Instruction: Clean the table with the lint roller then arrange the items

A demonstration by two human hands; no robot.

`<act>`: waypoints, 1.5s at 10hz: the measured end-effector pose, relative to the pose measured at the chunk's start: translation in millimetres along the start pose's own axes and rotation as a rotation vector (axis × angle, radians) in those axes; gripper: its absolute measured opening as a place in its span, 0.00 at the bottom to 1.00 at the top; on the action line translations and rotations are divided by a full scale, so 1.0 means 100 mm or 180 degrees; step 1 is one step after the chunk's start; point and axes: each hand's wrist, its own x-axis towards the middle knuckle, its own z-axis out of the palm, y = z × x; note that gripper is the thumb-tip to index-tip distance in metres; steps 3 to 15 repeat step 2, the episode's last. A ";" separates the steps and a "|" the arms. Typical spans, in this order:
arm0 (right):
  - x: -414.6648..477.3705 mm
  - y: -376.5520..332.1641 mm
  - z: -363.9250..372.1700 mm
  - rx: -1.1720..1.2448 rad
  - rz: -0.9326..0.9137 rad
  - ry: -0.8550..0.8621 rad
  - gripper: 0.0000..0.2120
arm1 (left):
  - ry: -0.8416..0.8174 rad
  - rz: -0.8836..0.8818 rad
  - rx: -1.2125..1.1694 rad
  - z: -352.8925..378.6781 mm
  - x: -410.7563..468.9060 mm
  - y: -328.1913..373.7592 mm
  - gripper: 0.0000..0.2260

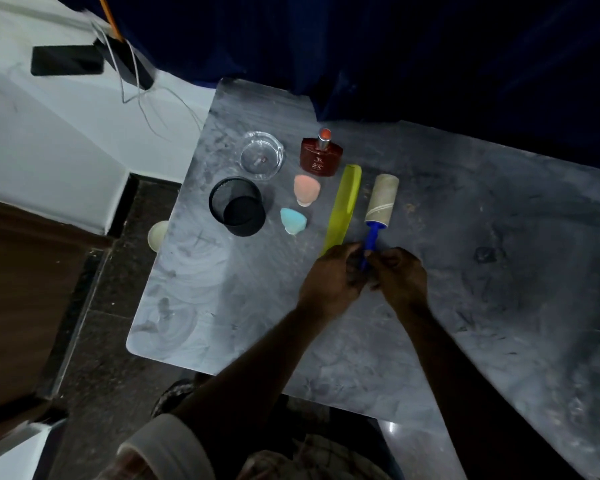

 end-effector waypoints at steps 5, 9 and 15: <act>-0.22 -0.08 -0.13 -0.1112 -0.0584 0.0536 0.13 | -0.0010 0.0513 0.0321 -0.27 -0.28 0.05 0.29; -0.22 -0.08 -0.13 -0.1112 -0.0584 0.0536 0.13 | -0.0010 0.0513 0.0321 -0.27 -0.28 0.05 0.29; -0.22 -0.08 -0.13 -0.1112 -0.0584 0.0536 0.13 | -0.0010 0.0513 0.0321 -0.27 -0.28 0.05 0.29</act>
